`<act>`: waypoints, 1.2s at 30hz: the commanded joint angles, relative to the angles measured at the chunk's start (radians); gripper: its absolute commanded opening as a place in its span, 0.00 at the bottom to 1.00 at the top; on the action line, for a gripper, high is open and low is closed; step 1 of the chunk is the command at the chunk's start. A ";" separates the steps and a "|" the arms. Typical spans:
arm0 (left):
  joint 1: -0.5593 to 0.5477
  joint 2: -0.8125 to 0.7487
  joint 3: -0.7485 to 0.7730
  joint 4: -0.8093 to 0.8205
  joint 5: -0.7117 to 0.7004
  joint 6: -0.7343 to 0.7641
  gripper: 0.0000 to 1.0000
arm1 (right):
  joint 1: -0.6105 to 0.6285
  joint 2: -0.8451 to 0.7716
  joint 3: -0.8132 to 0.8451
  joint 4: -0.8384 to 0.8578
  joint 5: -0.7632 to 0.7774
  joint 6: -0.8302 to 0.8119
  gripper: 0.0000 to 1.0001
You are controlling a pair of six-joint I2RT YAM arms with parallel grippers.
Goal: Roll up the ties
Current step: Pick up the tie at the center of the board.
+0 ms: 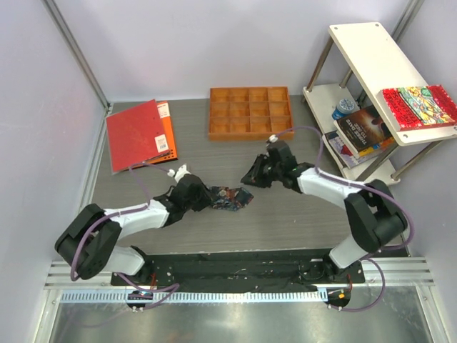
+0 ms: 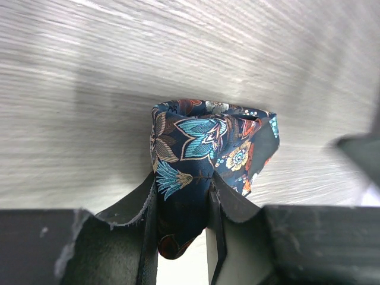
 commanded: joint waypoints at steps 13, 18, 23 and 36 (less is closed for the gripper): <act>-0.007 0.013 0.369 -0.438 -0.086 0.363 0.00 | -0.058 -0.256 -0.370 0.037 0.099 -0.026 0.19; 0.002 0.180 0.608 -0.453 -0.049 0.484 0.00 | -0.055 -0.325 -0.476 0.107 0.143 -0.043 0.15; 0.019 0.344 0.860 -0.461 0.028 0.619 0.00 | -0.055 -0.369 -0.554 0.155 0.171 -0.072 0.15; 0.062 0.677 1.559 -0.648 0.175 0.757 0.00 | -0.056 -0.276 -0.608 0.337 0.113 -0.130 0.14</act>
